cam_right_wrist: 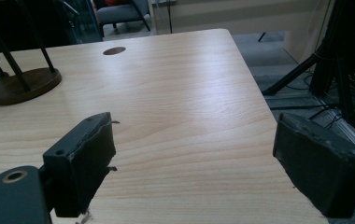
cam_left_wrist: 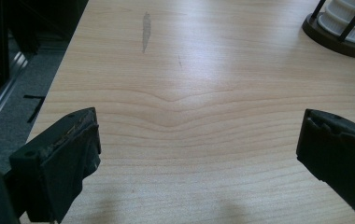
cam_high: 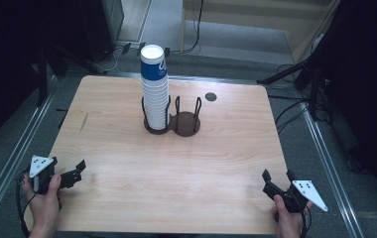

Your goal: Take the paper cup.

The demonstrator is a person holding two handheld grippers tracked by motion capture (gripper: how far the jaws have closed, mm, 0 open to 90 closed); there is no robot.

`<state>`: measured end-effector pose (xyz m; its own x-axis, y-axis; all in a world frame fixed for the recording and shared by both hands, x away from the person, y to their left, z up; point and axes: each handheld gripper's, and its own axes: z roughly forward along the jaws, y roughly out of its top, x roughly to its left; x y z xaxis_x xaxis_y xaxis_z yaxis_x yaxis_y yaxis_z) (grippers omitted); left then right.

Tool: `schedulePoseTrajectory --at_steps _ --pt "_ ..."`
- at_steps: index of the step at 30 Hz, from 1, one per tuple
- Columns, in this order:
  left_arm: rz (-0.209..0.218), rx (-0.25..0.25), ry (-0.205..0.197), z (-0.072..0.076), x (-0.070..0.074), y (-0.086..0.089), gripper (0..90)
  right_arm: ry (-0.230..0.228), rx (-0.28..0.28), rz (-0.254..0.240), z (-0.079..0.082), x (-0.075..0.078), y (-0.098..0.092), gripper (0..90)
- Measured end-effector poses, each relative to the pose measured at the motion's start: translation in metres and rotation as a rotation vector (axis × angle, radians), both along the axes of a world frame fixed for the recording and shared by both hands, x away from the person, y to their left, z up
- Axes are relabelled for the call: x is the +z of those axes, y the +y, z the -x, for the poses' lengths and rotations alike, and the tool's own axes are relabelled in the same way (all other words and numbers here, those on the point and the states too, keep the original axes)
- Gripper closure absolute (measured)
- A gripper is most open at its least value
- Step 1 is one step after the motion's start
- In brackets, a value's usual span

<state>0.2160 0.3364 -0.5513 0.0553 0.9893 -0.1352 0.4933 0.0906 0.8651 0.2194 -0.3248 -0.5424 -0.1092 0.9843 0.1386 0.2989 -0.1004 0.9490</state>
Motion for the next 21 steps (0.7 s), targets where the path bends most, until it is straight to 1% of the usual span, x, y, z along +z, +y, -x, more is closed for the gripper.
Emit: schedulePoseTrajectory --at_steps 2,3,5,6,7,8,9,10,12,13,14,15,16,17,18,19,21 --pt "-0.002 0.0 0.002 -0.001 0.0 -0.001 0.5 -0.002 -0.008 0.004 0.0 0.0 0.001 12.9" --pt "-0.007 0.002 0.0 -0.001 0.0 -0.002 0.6 -0.004 -0.008 0.013 -0.001 0.001 0.001 12.9" --pt "-0.011 0.003 -0.003 -0.001 0.0 -0.002 0.6 -0.004 -0.007 0.015 -0.001 0.001 0.002 12.9" --pt "-0.015 0.009 -0.004 0.0 0.0 -0.003 0.6 -0.004 -0.025 0.023 -0.002 0.002 0.003 12.8" --pt "-0.015 0.009 -0.004 0.0 0.0 -0.003 0.6 -0.004 -0.025 0.023 -0.002 0.002 0.003 12.8" --pt "-0.011 0.016 -0.007 0.0 0.0 -0.002 0.5 0.0 -0.047 0.016 -0.002 0.004 0.003 12.6" --pt "-0.011 0.016 -0.007 0.0 0.0 -0.002 0.6 0.001 -0.053 0.004 -0.002 0.006 0.002 12.6" --pt "-0.013 0.027 -0.011 0.0 0.0 -0.003 0.6 0.0 -0.057 -0.016 -0.003 0.009 0.002 12.7" --pt "-0.025 0.034 -0.02 0.001 0.0 -0.004 0.6 -0.006 -0.053 -0.026 -0.004 0.014 0.004 12.7" --pt "-0.025 0.034 -0.02 0.001 0.0 -0.004 0.5 -0.006 -0.053 -0.026 -0.004 0.014 0.004 12.7" --pt "-0.036 0.04 -0.017 0.002 0.001 -0.005 0.5 -0.015 -0.05 -0.019 -0.006 0.022 0.009 12.8" --pt "-0.036 0.04 -0.017 0.002 0.001 -0.005 0.6 -0.015 -0.05 -0.019 -0.006 0.022 0.009 12.8" --pt "-0.049 0.043 -0.018 0.003 0.001 -0.007 0.6 -0.016 -0.042 -0.016 -0.009 0.03 0.015 13.0" --pt "-0.049 0.043 -0.018 0.003 0.001 -0.007 0.5 -0.016 -0.042 -0.016 -0.009 0.03 0.015 13.0" --pt "-0.069 0.046 -0.024 0.003 0.001 -0.009 0.5 -0.002 -0.04 -0.003 -0.012 0.037 0.023 13.1" --pt "-0.069 0.046 -0.024 0.003 0.001 -0.009 0.6 -0.002 -0.04 -0.003 -0.012 0.037 0.023 13.1" --pt "-0.088 0.044 -0.022 0.003 0.001 -0.011 0.6 0.004 -0.02 0.01 -0.013 0.042 0.033 13.1"
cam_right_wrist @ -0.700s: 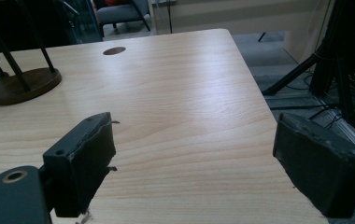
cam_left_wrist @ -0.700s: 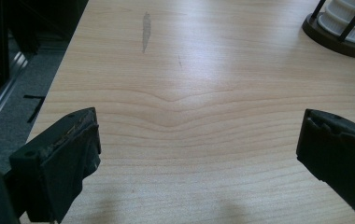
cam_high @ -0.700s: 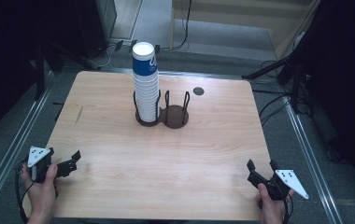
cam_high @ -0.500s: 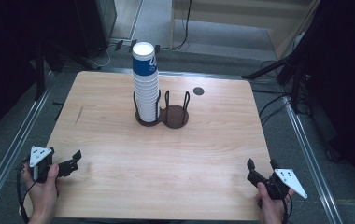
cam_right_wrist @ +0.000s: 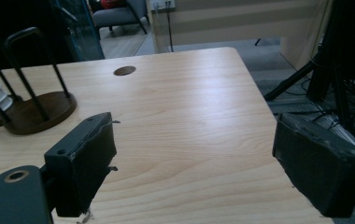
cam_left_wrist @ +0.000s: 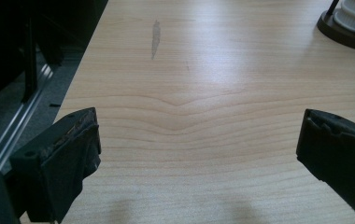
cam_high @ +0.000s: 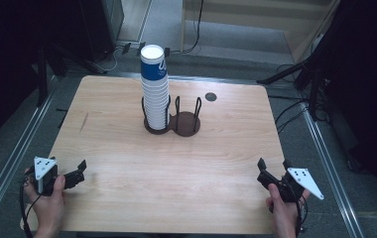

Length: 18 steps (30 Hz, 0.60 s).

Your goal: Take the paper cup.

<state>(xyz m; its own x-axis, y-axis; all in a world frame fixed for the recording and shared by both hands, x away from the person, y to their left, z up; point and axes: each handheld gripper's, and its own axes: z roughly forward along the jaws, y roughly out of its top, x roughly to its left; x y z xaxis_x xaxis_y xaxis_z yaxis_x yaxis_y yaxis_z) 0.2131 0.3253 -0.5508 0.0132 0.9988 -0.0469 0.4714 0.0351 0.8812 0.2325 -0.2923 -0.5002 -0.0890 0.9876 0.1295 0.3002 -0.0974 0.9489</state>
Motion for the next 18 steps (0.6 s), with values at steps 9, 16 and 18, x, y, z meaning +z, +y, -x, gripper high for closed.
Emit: schedulePoseTrajectory --at_steps 9,16,18 --pt "-0.042 -0.035 -0.006 0.0 0.0 -0.005 0.5 -0.027 0.142 0.033 -0.008 0.027 0.036 10.5" --pt "-0.054 -0.044 -0.007 0.0 0.0 -0.006 0.6 -0.049 0.196 0.024 -0.019 0.042 0.06 8.1" --pt "-0.048 -0.046 -0.005 0.0 0.0 -0.005 0.5 -0.059 0.215 0.03 -0.023 0.045 0.068 8.2"
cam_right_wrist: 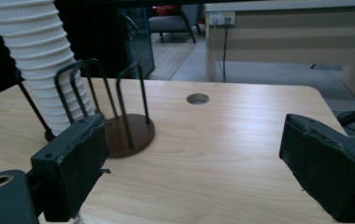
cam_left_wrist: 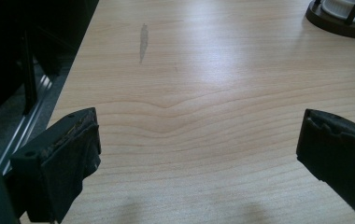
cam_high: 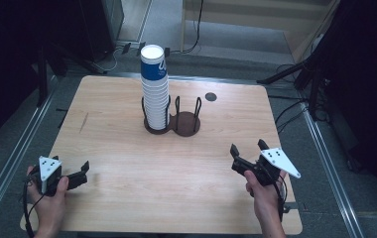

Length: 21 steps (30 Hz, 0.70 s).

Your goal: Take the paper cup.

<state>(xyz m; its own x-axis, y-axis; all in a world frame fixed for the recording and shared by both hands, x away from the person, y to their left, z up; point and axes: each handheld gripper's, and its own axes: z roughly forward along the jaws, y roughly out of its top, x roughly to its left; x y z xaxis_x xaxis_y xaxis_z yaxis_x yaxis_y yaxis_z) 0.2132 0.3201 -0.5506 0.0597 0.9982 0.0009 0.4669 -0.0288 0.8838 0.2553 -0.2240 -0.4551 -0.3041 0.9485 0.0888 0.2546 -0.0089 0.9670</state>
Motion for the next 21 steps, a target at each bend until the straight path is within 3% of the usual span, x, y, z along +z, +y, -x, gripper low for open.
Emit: schedulePoseTrajectory --at_steps 6,21 --pt "0.018 -0.007 0.004 -0.001 0.0 0.001 0.6 -0.018 0.046 0.009 -0.013 0.013 0.027 12.3" --pt "0.052 -0.008 0.001 0.0 0.0 0.005 0.5 -0.055 0.12 0.01 -0.04 0.035 0.081 12.9"
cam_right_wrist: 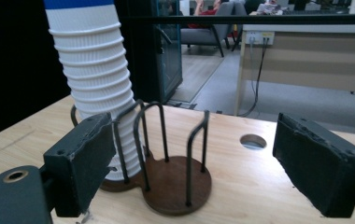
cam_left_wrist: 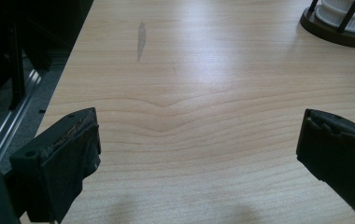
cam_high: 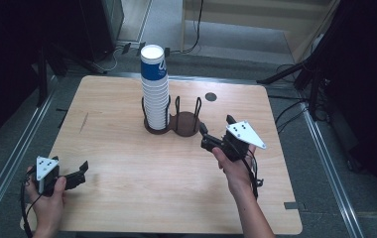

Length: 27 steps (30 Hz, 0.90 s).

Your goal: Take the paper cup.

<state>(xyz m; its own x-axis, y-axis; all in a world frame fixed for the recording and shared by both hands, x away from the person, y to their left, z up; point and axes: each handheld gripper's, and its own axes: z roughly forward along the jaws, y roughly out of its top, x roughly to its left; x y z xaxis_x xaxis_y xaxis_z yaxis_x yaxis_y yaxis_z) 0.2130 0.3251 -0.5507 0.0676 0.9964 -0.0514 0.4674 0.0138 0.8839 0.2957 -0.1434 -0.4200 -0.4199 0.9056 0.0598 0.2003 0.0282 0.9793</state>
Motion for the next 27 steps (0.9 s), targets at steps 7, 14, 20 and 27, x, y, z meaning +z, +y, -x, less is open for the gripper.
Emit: schedulePoseTrajectory --at_steps 7,14,20,27 --pt "0.002 0.0 0.006 0.0 0.0 0.0 0.5 -0.015 0.015 0.002 -0.01 0.008 0.019 13.0" --pt "0.012 -0.002 0.006 0.0 0.0 0.001 0.5 -0.019 0.043 0.003 -0.024 0.02 0.044 12.9" --pt "0.021 -0.001 0.004 -0.001 0.0 0.002 0.6 -0.025 0.07 0.007 -0.034 0.031 0.064 11.9" --pt "0.027 -0.004 0.008 -0.001 0.0 0.003 0.5 -0.015 0.108 0.025 -0.042 0.039 0.083 3.5"
